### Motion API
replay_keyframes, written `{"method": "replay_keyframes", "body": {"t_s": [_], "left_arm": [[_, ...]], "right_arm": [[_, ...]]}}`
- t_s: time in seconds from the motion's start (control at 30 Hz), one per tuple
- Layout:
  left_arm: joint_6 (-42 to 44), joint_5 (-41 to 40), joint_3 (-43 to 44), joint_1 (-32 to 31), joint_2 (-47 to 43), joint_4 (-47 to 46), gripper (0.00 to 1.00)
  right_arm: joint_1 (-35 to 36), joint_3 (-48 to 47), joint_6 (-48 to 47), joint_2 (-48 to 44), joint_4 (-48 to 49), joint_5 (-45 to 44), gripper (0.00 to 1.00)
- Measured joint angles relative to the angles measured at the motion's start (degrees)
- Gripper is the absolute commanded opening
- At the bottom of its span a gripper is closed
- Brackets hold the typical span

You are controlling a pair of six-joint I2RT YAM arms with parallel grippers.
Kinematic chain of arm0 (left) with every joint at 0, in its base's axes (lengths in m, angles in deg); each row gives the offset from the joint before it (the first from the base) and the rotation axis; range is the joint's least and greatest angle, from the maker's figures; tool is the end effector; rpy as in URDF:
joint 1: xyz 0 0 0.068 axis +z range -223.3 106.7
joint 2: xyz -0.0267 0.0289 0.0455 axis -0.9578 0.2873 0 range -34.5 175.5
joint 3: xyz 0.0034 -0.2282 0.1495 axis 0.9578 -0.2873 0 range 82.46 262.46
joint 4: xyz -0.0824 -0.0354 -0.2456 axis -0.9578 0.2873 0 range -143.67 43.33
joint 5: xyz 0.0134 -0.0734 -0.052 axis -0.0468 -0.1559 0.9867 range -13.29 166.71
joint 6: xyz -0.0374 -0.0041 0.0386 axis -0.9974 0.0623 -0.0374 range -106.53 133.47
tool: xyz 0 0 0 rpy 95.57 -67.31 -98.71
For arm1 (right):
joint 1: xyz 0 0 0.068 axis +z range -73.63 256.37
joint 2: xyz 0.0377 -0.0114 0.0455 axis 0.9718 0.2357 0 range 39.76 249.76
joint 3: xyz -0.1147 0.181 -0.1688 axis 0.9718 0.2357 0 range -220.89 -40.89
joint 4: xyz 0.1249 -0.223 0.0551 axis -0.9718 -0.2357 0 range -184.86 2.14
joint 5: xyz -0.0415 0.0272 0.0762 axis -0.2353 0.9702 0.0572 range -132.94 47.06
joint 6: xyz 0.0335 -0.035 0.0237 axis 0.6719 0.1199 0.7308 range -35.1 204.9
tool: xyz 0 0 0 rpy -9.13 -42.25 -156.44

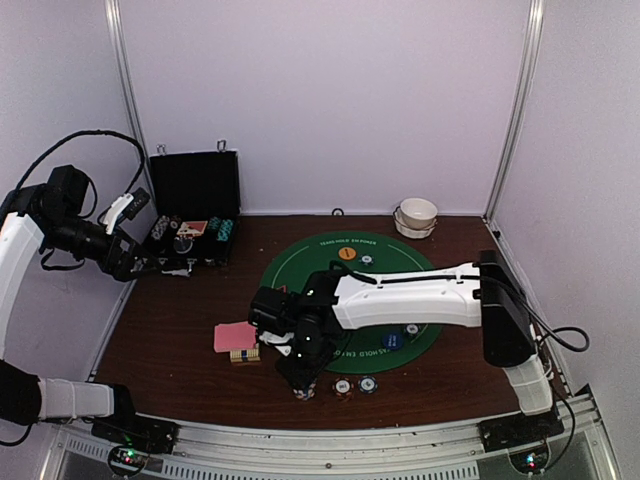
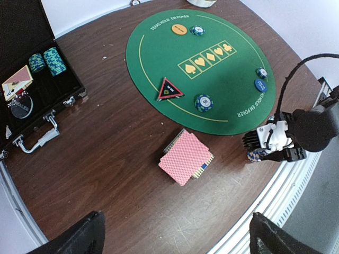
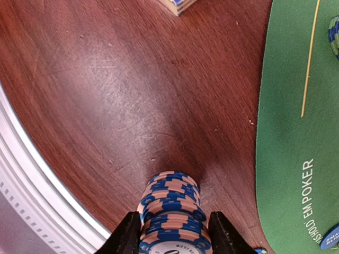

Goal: Distribute texas hold em gaming equipment

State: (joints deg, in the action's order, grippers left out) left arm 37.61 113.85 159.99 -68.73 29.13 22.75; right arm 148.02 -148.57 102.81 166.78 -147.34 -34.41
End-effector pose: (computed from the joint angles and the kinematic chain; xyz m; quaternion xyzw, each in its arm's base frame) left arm 0.1746 -0.0077 0.3763 0.2310 0.8946 -0.2440 0.2948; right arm 0.1369 0.4299 0.1925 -0.4550 0.8821 0.1209 0.0167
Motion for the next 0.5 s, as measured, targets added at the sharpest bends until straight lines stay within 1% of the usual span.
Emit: {"method": "replay_keyframes", "body": {"t_s": [0.23,0.5], "left_arm": [[0.0,0.0,0.0,0.0,0.0,0.0,0.98],[0.2,0.0,0.0,0.0,0.0,0.1,0.98]], "right_arm": [[0.0,-1.2,0.0,-1.3,-0.7,0.0,0.41],[-0.2,-1.2,0.0,-1.3,-1.0,-0.7,0.37]]}}
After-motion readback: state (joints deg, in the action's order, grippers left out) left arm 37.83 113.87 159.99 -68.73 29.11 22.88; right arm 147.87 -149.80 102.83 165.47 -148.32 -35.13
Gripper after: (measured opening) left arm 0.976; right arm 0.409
